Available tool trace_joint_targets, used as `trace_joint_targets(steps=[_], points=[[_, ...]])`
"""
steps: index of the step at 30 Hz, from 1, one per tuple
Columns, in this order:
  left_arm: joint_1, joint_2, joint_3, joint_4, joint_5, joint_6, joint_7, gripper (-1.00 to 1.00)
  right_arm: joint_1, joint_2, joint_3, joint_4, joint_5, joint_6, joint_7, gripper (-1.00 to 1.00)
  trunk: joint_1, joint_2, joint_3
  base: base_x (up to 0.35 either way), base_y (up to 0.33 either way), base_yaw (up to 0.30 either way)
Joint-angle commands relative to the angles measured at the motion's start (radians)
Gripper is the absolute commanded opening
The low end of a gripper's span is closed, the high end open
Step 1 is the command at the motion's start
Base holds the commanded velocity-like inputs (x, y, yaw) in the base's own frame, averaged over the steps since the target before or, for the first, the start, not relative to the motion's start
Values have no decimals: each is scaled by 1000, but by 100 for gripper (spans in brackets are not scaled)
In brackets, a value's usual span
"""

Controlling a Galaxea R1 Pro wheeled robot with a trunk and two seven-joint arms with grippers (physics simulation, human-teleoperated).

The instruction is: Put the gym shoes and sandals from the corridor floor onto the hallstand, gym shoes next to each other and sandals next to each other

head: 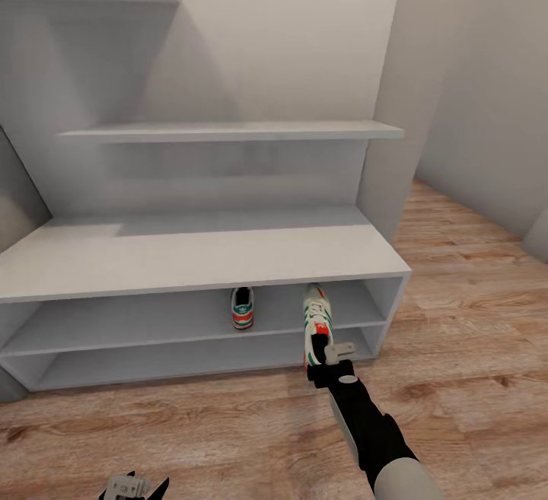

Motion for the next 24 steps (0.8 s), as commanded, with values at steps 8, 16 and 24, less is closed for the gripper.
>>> trace_joint_targets(steps=[8, 16, 24], points=[[-1, 0, 6, 1, 7, 5, -10, 100, 0, 0, 0, -1, 8, 7, -3, -100, 0, 0, -6, 0, 0, 92], [-1, -1, 6, 0, 7, 7, -10, 100, 0, 0, 1, 0, 8, 7, -3, -100, 0, 0, -16, 0, 0, 158], [-1, -4, 6, 0, 7, 9, -10, 100, 0, 0, 1, 0, 8, 7, -3, -100, 0, 0, -26, 0, 0, 162]])
